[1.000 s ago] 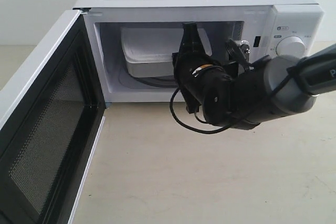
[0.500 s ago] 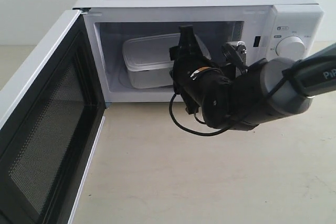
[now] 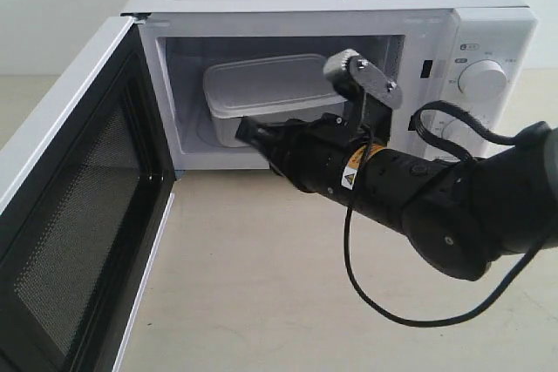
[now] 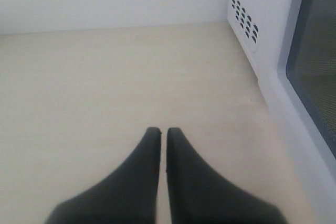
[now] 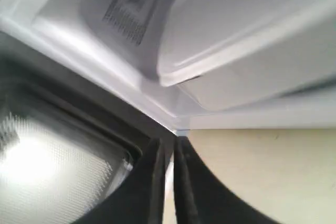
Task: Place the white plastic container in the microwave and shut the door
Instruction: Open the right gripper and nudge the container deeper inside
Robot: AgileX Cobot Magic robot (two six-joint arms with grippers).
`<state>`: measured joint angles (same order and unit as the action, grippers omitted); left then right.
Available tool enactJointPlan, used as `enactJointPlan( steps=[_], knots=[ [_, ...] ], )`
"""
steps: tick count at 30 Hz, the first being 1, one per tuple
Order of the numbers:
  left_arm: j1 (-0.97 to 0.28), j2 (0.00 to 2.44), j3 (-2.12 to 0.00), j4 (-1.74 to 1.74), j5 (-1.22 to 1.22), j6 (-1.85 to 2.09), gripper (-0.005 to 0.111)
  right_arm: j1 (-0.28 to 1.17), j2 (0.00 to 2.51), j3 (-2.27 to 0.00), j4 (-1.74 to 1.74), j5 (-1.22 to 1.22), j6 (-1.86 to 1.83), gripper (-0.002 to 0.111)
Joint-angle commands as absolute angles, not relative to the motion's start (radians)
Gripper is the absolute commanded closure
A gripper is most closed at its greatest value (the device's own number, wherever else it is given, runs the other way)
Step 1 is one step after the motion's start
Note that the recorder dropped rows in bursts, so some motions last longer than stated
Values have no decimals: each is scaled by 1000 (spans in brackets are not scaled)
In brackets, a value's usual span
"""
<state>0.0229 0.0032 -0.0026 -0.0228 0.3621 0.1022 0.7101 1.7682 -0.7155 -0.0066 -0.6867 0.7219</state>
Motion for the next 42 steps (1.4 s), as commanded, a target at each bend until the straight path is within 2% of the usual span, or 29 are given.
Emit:
enactJointPlan(
  steps=[1,5,15,34,42],
  knots=[
    [17,0,0,-30,361,105,102,707,1758,-709,54,-710,299,108],
    [17,0,0,-30,361,105,102,707,1800,-722,158,-803,150,108],
    [17,0,0,-30,361,105,102,707,1914,-834,189,-779,142,108],
    [17,0,0,-30,361,105,102,705,2118,-1138,388,-605,43,108],
    [17,0,0,-30,361,105,102,695,2103,-1158,452,-578,47,108]
  ],
)
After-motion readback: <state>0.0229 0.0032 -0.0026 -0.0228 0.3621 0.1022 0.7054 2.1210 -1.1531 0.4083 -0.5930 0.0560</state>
